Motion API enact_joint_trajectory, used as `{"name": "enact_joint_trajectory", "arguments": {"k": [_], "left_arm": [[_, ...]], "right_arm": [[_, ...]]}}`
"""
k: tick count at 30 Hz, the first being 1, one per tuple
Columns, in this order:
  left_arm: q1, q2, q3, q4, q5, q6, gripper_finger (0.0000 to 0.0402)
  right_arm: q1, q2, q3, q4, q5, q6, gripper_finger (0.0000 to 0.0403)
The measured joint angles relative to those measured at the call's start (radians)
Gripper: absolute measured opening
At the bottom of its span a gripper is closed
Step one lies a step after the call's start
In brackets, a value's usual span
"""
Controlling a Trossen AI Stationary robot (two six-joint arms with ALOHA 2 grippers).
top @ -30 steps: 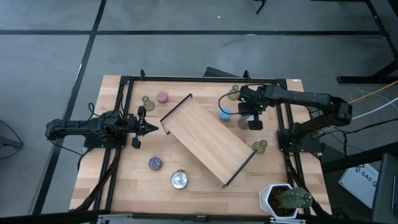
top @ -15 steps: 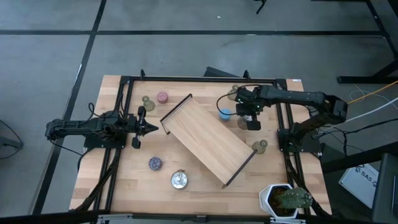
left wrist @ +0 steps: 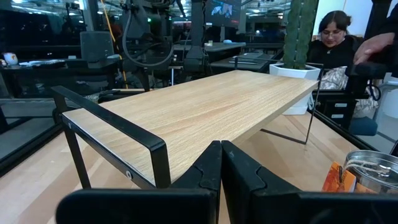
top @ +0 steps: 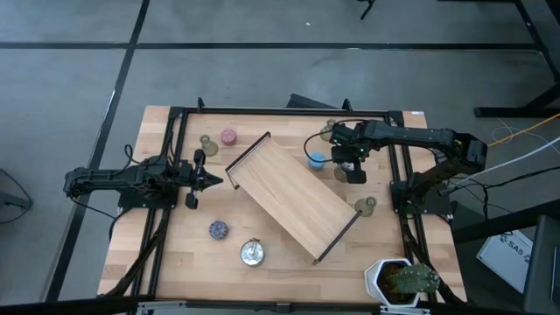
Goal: Pick & Place candle stick holders
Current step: Put the top silver scented candle can on the shelf
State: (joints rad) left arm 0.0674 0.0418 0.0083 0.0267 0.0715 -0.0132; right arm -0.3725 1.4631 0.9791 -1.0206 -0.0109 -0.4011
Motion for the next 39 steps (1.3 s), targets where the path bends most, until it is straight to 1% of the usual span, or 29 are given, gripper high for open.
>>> {"name": "enact_joint_trajectory", "arguments": {"k": [13,26,31,39], "left_arm": [[0.0,0.0,0.0,0.0,0.0,0.0,0.0004],[0.0,0.0,0.0,0.0,0.0,0.0,0.0004],[0.0,0.0,0.0,0.0,0.0,0.0,0.0004],[0.0,0.0,0.0,0.0,0.0,0.0,0.0004]], "right_arm": [[0.0,0.0,0.0,0.001,0.0,0.0,0.0373],[0.0,0.0,0.0,0.003,0.001,0.0,0.037],[0.0,-0.005,0.0,0.004,0.03,0.012,0.037],[0.0,-0.005,0.019,-0.075,0.037,0.04,0.0368]]}}
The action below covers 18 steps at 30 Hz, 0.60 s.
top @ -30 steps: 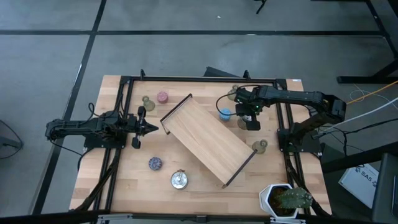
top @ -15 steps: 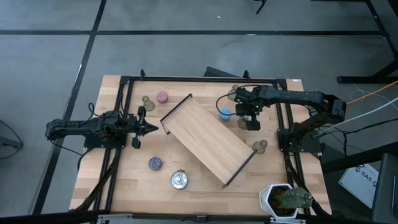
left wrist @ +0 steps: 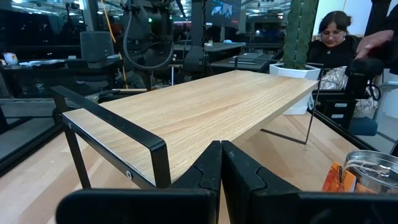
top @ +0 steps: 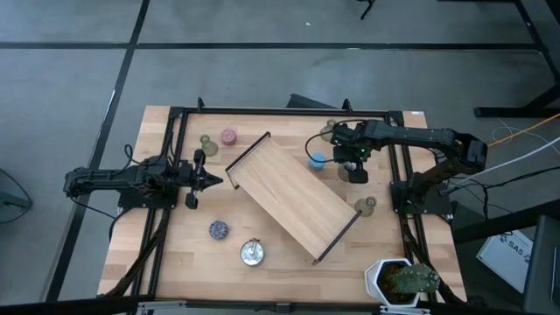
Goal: Pick & Place candle stick holders
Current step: Put the top silver scented candle can on the shelf
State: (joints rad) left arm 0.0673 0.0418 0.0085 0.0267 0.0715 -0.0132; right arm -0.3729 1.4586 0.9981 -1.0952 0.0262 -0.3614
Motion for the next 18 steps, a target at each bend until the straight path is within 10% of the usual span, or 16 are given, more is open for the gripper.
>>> {"name": "enact_joint_trajectory", "arguments": {"k": [18], "left_arm": [[0.0,0.0,0.0,0.0,0.0,0.0,0.0004]], "right_arm": [[0.022,0.0,0.259,-0.21,0.0,0.067,0.0366]]}}
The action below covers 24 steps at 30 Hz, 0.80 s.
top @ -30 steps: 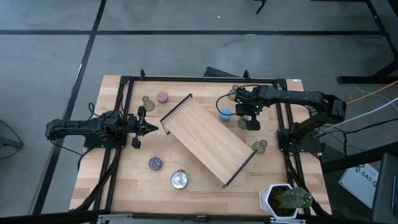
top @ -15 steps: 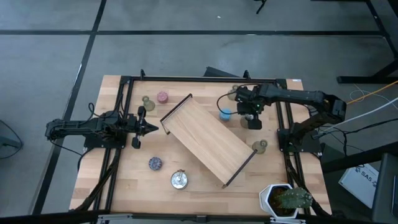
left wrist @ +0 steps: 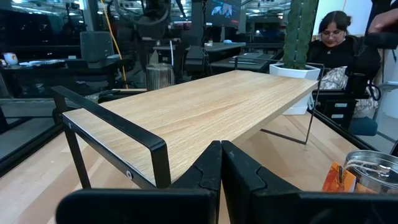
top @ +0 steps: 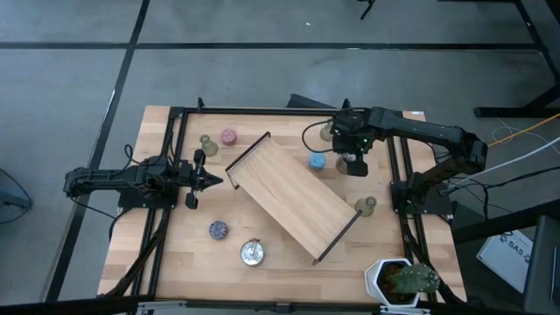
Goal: Pick & Place candle stick holders
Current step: Put the top silver scented candle can on the shelf
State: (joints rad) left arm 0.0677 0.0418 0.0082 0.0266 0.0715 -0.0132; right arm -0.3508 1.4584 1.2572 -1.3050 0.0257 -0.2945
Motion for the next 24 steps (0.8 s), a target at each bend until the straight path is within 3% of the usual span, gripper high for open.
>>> {"name": "enact_joint_trajectory", "arguments": {"k": [24], "left_arm": [[0.0,0.0,0.0,0.0,0.0,0.0,0.0004]], "right_arm": [[0.019,-0.002,0.284,-0.269,0.0,0.044,0.0366]]}}
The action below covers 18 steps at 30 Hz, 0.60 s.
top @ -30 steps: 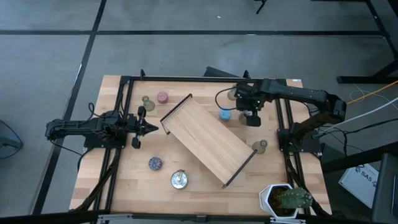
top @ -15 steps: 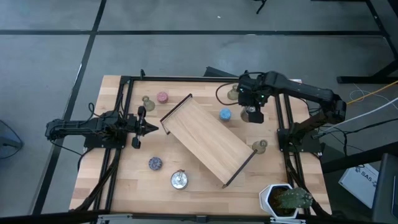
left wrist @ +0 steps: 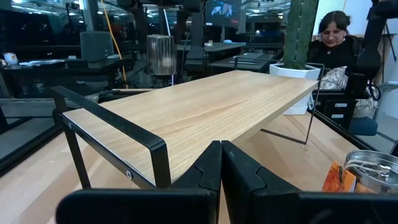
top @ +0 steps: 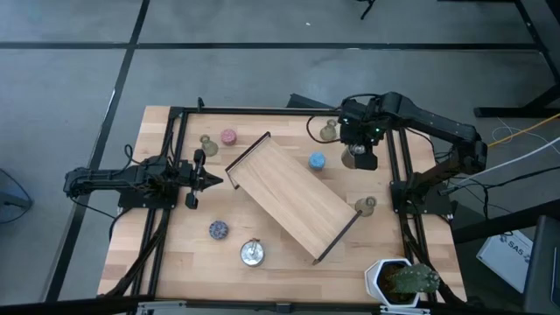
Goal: Pick & Place candle stick holders
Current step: Put the top silver scented candle can on the shelf
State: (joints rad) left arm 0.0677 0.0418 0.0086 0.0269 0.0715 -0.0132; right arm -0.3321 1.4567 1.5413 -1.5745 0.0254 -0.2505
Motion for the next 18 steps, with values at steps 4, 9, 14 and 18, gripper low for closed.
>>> {"name": "enact_joint_trajectory", "arguments": {"k": [4,9,14,18], "left_arm": [[0.0,0.0,0.0,0.0,0.0,0.0,0.0004],[0.0,0.0,0.0,0.0,0.0,0.0,0.0004],[0.0,0.0,0.0,0.0,0.0,0.0,0.0004],[0.0,0.0,0.0,0.0,0.0,0.0,0.0004]], "right_arm": [[0.007,0.0,0.006,0.003,0.0,0.0,0.0366],[0.042,0.0,0.006,0.003,0.0,0.0,0.0366],[0.094,0.0,0.006,0.003,0.0,0.0,0.0366],[0.145,0.0,0.006,0.003,-0.002,0.0,0.0366]]}}
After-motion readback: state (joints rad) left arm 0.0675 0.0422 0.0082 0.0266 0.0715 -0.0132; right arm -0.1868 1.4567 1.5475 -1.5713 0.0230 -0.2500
